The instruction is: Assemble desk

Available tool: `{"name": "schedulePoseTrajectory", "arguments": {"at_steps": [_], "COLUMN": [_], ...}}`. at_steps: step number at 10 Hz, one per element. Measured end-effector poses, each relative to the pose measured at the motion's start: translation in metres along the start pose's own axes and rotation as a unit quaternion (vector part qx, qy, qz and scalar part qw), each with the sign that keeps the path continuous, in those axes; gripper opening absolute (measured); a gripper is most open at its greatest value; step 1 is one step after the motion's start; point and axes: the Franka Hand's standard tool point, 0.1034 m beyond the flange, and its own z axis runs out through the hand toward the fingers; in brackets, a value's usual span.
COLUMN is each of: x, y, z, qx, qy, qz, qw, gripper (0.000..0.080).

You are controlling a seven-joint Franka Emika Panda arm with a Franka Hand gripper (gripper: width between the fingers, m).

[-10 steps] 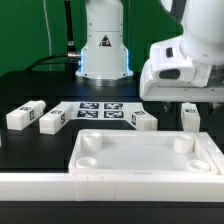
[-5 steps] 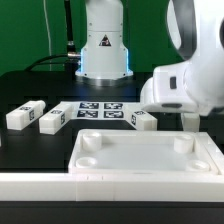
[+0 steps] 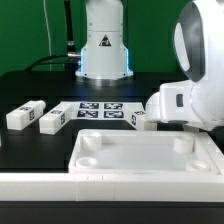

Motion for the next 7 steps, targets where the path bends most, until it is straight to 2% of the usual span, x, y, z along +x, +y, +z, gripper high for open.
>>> {"name": "schedulePoseTrajectory", "arguments": {"at_steps": [1,2,3,4,5,7], "x": [-0.0002,-0.0003,-0.0002,0.0002,0.0004,0.0013], "y": [-0.0022,-0.0027,-0.0023,-0.0018,-0.0016,0.0015], "z": [0.0008,0.0010,0.0008,0.0001,-0.0009,-0.0024], "qx": [-0.002,-0.002,-0.002,-0.002,-0.001,0.001], "qy": [0.000,0.000,0.001,0.001,0.002,0.003], "qz": [-0.001,-0.002,-0.002,-0.001,-0.001,0.000], "qw": [1.000,1.000,1.000,1.000,1.000,1.000], "gripper": [0.0649,0.0521,0.0521,0.0381,0.0287,0.0288]}}
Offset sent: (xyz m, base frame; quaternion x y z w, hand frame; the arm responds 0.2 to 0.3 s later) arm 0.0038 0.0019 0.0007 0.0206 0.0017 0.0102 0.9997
